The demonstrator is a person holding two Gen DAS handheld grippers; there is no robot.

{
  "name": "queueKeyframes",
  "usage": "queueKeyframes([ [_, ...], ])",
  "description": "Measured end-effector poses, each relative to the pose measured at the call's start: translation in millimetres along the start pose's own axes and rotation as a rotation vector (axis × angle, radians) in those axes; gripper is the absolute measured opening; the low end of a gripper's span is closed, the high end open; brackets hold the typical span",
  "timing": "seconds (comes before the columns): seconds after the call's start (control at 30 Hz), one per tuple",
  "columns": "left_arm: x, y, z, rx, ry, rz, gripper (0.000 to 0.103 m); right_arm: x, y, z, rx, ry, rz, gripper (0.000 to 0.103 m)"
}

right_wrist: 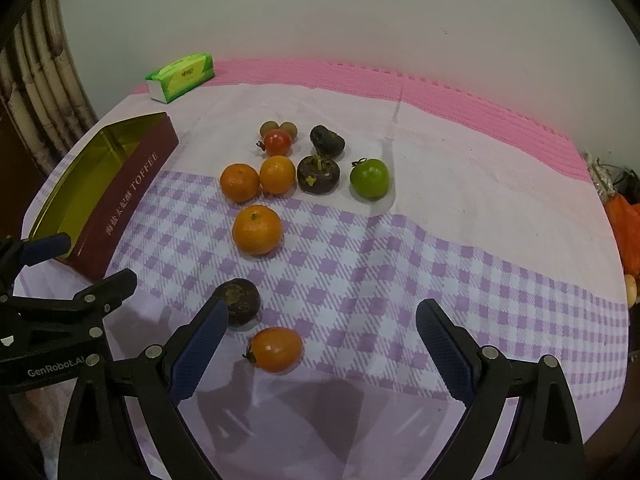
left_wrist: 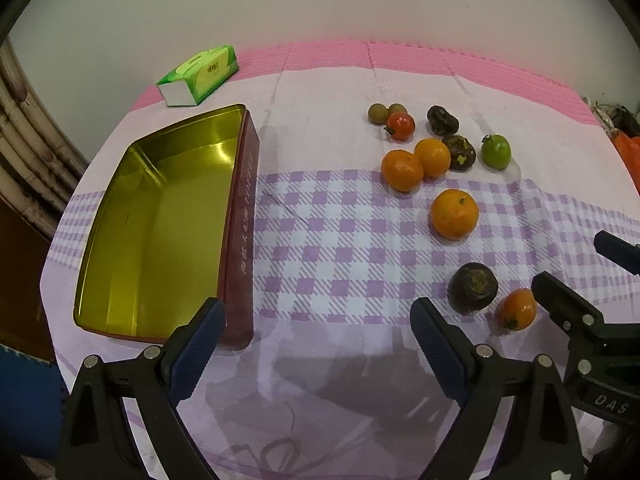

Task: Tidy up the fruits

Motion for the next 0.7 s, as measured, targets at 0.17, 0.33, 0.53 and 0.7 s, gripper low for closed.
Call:
queueKeyframes([
  [0.17,0.6,-2.4,0.3,-0.002,0.001,-0.008,0.092,-0.8,-0.7,0.4,-0.001,0.000,0.000,0.095],
  [0.33,1.3,-3.8,0.8,-0.003,-0.001,-0.008,0.092,-0.8,-0.5,-0.5,-0.001,0.001,0.003,0.095],
  [0.53,4.2,-5.3,2.0,-0.009,-0.007,-0.009,0.092,-0.1,-0.6,0.0,-0.005,-0.001,0.004,0.095],
  [0.7,6.4,-6.2,2.6,-0.017,-0.016,-0.010,0.092,0.8,-0.9,0.7,-0.005,-0.002,0.004,0.095],
])
Point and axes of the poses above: each gripper's, at about its wrist camera, not at the fingertips, and x roughly the way its jaws point, y to its right, z to its underside, the point moved 1 cm from there along x, roughly the way its jaws point, and after that the axes turned 4 degrees about -z, right-handed, at the moved point
